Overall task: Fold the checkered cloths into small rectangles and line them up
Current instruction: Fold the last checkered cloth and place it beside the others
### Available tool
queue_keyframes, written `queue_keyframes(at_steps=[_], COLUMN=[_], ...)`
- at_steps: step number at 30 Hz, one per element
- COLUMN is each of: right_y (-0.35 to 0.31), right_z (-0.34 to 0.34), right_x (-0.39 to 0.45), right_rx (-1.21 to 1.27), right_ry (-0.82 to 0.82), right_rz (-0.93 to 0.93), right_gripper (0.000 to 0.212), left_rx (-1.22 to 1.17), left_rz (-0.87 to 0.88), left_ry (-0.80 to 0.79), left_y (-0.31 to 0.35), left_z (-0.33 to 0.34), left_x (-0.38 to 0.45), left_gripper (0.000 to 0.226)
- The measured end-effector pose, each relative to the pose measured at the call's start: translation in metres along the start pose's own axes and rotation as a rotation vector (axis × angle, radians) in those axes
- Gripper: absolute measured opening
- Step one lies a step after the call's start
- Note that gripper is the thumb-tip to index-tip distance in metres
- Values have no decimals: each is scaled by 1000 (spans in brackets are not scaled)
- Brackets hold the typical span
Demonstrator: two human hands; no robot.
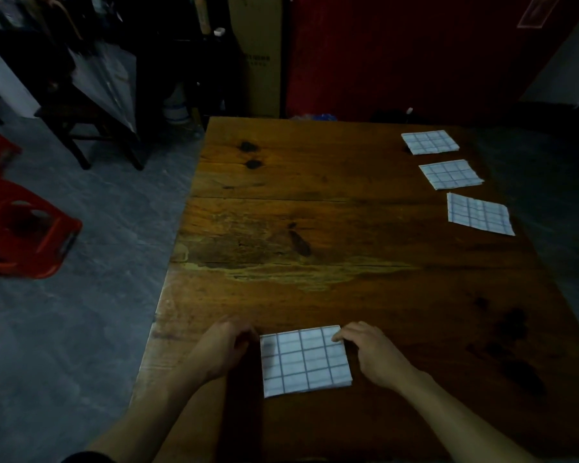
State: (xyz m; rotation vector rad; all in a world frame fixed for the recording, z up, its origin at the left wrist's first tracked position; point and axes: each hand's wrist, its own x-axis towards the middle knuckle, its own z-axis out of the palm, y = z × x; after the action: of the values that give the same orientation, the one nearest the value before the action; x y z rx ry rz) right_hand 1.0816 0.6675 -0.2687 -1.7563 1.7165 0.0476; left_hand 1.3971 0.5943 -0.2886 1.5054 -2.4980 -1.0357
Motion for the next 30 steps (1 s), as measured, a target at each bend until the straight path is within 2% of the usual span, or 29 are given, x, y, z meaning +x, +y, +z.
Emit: queue_keyframes(at_steps=[5,9,12,15,18,22,30], right_y=[-12,-22,-34,-47,-53,-40,-13], right_z=[3,18,34,50,67,78,62], right_x=[6,13,13,11,10,9,3], right_rx=[47,26,-33,-121,-171,-177,-94], right_ry=[133,161,108,69,-9,-21,95], right_rz=[-75,-42,-8,-104,-150,-123,-12], right_gripper=[32,44,62,66,68,67,67], left_rx=[14,147,278,363,376,405,389], left_rz=[-30,-36,29,101,87,76,-4], left_ry=[-10,25,-36,-48,-66,-66,-28], left_y=[13,23,44,64,65,57,46], left_z=[6,17,29,48,64,70,59], left_x=[6,9,10,10,10,3,-4], left_gripper=[18,26,38,51,67,63,60])
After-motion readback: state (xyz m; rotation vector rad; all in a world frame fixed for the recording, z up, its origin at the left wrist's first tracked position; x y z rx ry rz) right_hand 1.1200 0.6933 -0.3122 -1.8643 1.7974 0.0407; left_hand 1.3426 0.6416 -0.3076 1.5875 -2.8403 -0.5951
